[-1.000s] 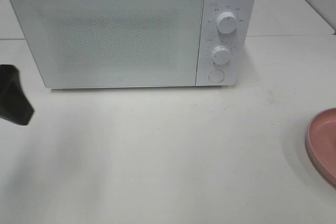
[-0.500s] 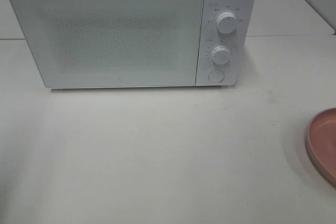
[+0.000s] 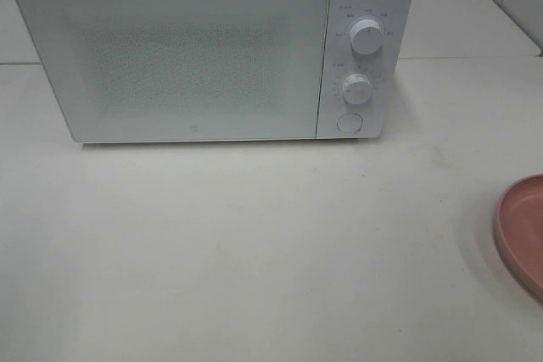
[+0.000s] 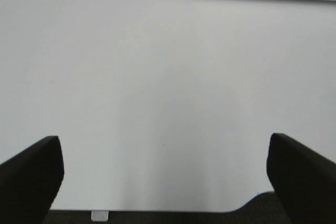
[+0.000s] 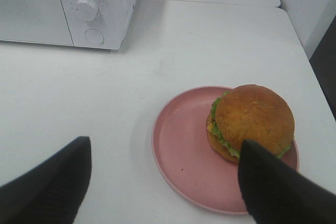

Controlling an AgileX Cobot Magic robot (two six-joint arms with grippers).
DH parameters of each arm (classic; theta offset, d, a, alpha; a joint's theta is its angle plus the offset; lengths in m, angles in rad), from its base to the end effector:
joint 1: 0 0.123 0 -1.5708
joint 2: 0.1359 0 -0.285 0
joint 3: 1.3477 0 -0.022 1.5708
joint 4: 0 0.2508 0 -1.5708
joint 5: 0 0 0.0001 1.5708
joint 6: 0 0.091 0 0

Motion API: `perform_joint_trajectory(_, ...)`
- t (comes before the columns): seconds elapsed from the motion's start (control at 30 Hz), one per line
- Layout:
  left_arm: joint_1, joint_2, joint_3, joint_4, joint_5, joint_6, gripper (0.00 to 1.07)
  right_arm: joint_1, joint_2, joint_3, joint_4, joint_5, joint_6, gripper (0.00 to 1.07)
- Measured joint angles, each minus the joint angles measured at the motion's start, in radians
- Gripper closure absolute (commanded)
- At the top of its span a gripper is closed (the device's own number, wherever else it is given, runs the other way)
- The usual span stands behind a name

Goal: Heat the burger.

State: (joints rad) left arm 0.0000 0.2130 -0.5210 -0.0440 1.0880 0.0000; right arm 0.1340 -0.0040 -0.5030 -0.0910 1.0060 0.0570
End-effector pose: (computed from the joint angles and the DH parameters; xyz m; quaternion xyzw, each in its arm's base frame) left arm 0.0251 -0.0035 0.2792 -0.0010 0.9050 -0.0220 0.4249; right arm -0.0029 -0.0074 0.2829 -0.0315 0.8353 0.0069 0.5489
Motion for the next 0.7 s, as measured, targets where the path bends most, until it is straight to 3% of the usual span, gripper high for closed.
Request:
perform_joint_trajectory(0.27, 0.000, -0.199, 0.000, -0.001, -0.004, 0.000, 0.09, 0.000, 0.000, 0.000, 0.000, 0.000, 0.000, 0.32)
perform_joint_trajectory(0.7, 0.000, -0.218, 0.000, -0.008, -0.004, 0.000, 0.09, 0.000, 0.000, 0.000, 0.000, 0.000, 0.000, 0.32)
